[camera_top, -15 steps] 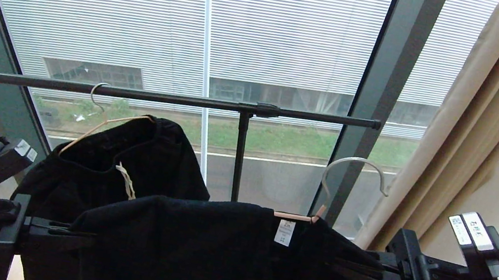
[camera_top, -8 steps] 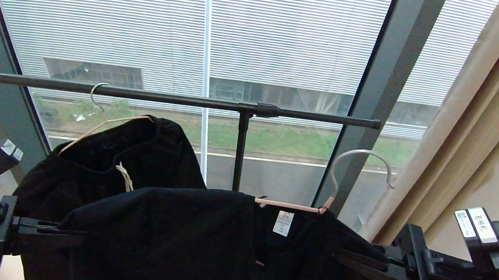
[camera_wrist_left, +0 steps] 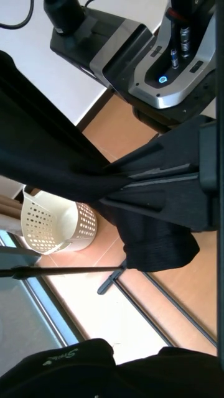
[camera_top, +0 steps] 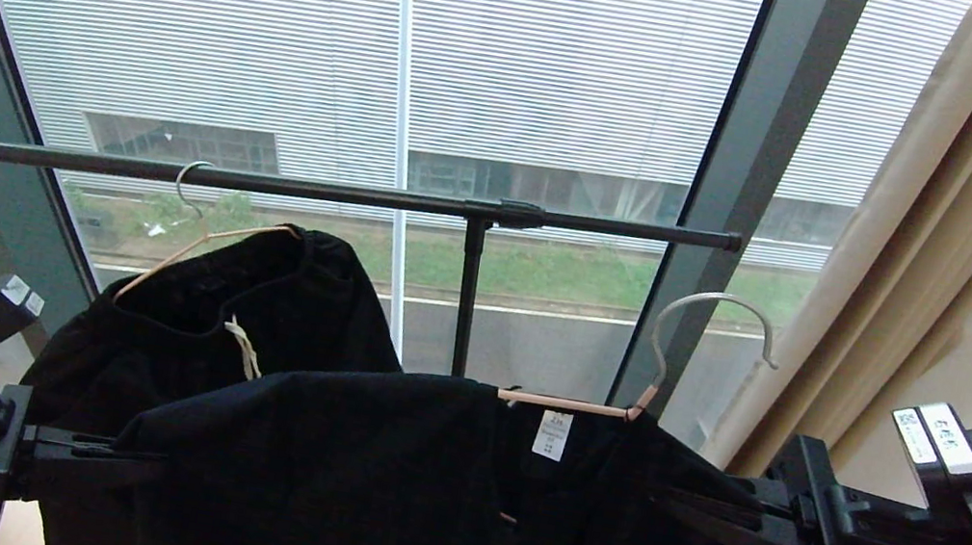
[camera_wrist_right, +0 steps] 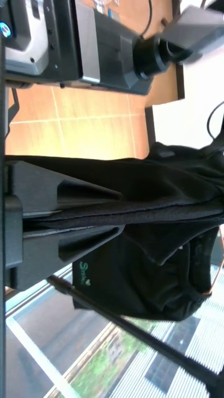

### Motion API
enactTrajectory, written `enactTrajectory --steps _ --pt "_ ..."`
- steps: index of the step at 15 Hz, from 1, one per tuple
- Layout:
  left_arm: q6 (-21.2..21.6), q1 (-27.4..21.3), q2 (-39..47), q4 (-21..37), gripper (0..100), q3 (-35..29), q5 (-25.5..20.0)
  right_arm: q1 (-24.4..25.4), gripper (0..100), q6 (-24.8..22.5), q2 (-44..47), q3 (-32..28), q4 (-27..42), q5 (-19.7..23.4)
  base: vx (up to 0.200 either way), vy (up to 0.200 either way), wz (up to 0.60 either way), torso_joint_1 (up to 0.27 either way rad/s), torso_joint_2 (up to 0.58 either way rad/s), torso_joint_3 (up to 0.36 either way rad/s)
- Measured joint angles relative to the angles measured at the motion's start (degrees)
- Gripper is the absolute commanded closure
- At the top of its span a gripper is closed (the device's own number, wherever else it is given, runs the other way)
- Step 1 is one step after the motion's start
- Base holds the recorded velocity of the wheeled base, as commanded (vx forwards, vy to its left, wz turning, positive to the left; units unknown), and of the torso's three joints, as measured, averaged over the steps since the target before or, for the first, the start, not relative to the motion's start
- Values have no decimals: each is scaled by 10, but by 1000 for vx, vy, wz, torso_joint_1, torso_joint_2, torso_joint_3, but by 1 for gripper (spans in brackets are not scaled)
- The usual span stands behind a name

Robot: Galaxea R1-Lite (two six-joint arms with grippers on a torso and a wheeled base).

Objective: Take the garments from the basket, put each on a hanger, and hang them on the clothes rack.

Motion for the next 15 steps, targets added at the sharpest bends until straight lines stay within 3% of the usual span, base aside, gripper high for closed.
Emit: enactTrajectory --steps 6,7,11,15 --pt "1 0 0 0 100 4 -1 -8 100 0 0 0 0 7 0 0 0 0 0 0" --pt "1 0 0 -1 0 5 -1 -8 100 0 -1 0 0 7 0 0 0 0 0 0" --pt "-4 0 -3 -2 0 2 -8 -8 100 -1 1 0 1 7 0 0 0 0 0 0" --pt "-81 -17 -20 0 0 -50 -29 0 100 -1 3 4 1 7 0 0 0 0 0 0"
